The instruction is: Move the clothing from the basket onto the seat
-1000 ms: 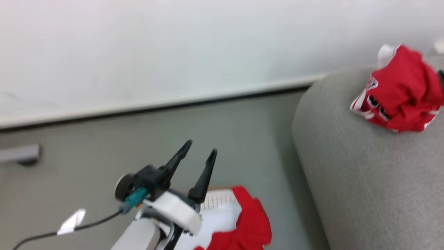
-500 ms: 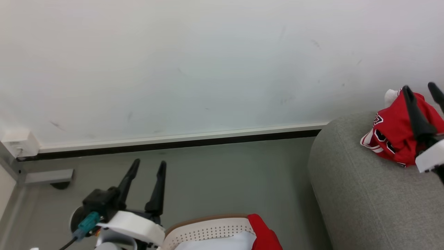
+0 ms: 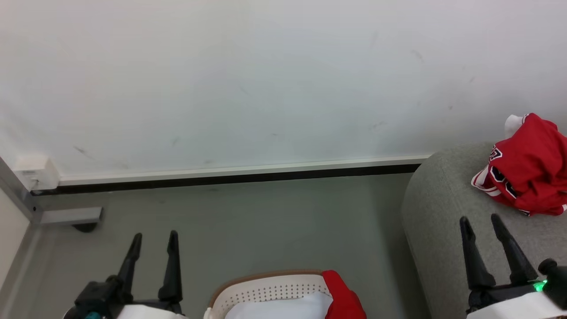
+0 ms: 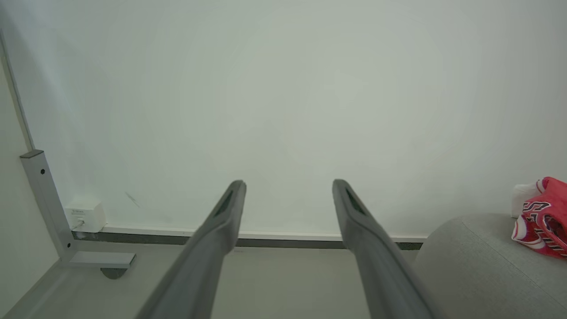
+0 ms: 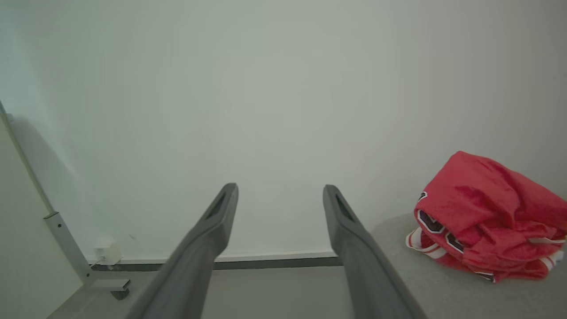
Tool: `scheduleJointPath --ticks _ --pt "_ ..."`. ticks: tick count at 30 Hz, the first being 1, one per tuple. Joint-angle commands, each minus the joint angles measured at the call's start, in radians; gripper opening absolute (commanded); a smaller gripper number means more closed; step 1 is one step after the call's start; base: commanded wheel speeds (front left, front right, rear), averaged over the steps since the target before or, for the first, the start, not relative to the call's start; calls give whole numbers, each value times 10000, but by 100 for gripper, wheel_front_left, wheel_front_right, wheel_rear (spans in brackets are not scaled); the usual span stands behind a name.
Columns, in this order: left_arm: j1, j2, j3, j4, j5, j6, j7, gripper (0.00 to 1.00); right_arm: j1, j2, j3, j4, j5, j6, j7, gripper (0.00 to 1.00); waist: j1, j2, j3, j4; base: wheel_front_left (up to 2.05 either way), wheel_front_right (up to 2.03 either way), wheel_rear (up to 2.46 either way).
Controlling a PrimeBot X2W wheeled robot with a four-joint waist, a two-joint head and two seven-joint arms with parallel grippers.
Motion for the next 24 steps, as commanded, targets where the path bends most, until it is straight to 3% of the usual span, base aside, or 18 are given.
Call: scheduleJointPath --ticks 1,4,9,16,24 --pt "292 -193 196 -154 235 -42 -1 100 316 162 -181 -274 -555 -22 4 100 1 -1 104 -17 0 0 0" --pt "468 -429 436 -333 559 -179 -3 100 824 787 -349 -598 -1259 -22 4 100 1 -1 216 -13 0 0 0" --pt "568 -628 707 -196 769 -422 -3 100 1113 1160 -605 -730 -1836 -22 3 100 1 -1 237 25 0 0 0" --pt "435 -685 806 40 720 -614 -1 100 862 1218 -564 -690 -2080 -22 3 100 1 -1 237 20 0 0 0" --pt "348 -689 692 -18 470 -544 -1 100 810 1189 -548 -564 -1989 -22 1 100 1 -1 226 -3 0 0 0"
